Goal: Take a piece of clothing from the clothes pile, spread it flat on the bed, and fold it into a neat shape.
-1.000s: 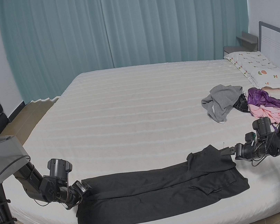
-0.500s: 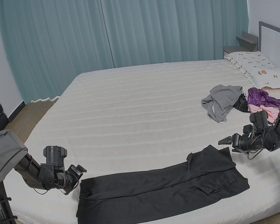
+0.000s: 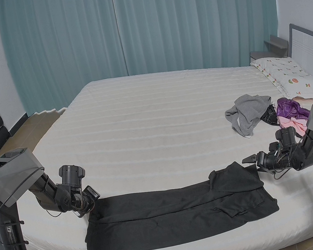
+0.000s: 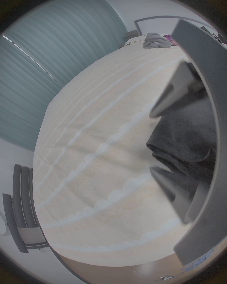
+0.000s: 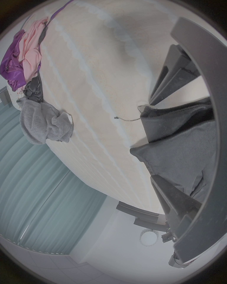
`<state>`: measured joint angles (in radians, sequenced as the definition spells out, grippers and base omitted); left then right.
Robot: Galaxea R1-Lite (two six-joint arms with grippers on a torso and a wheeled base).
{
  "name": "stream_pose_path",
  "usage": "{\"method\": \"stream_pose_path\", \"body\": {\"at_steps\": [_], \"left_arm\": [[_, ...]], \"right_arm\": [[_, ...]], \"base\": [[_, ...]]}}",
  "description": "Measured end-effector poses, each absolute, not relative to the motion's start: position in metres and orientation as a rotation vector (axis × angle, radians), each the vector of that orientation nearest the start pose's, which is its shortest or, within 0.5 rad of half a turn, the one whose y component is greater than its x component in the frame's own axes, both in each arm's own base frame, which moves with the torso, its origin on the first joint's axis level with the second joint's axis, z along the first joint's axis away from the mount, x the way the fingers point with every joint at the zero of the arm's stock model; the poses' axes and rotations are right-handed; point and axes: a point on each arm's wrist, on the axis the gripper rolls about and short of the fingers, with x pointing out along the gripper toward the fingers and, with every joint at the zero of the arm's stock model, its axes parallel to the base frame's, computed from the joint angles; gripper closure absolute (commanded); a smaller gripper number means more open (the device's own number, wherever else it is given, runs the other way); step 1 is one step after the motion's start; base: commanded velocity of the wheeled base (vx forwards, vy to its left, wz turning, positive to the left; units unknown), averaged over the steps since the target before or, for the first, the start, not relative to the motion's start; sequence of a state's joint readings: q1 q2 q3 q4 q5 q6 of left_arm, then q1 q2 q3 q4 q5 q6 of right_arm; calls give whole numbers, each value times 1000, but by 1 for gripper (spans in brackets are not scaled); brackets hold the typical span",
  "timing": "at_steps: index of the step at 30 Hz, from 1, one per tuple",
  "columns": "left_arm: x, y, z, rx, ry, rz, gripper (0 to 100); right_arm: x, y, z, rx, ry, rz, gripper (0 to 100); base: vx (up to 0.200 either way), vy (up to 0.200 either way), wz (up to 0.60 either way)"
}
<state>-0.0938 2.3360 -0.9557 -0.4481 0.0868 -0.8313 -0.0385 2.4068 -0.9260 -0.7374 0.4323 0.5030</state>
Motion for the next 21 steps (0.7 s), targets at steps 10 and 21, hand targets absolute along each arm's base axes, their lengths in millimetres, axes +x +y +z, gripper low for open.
{"method": "stream_pose_path", "body": {"at_steps": [10, 21], "left_arm": [[380, -28, -27, -684, 781, 443, 100], [383, -17, -27, -735, 726, 476, 100]], "right_arm": [[390, -6, -42, 651, 825, 177, 0], [399, -6, -47, 638, 810, 149, 0]], "base": [[0, 0, 0], [0, 0, 0]]}}
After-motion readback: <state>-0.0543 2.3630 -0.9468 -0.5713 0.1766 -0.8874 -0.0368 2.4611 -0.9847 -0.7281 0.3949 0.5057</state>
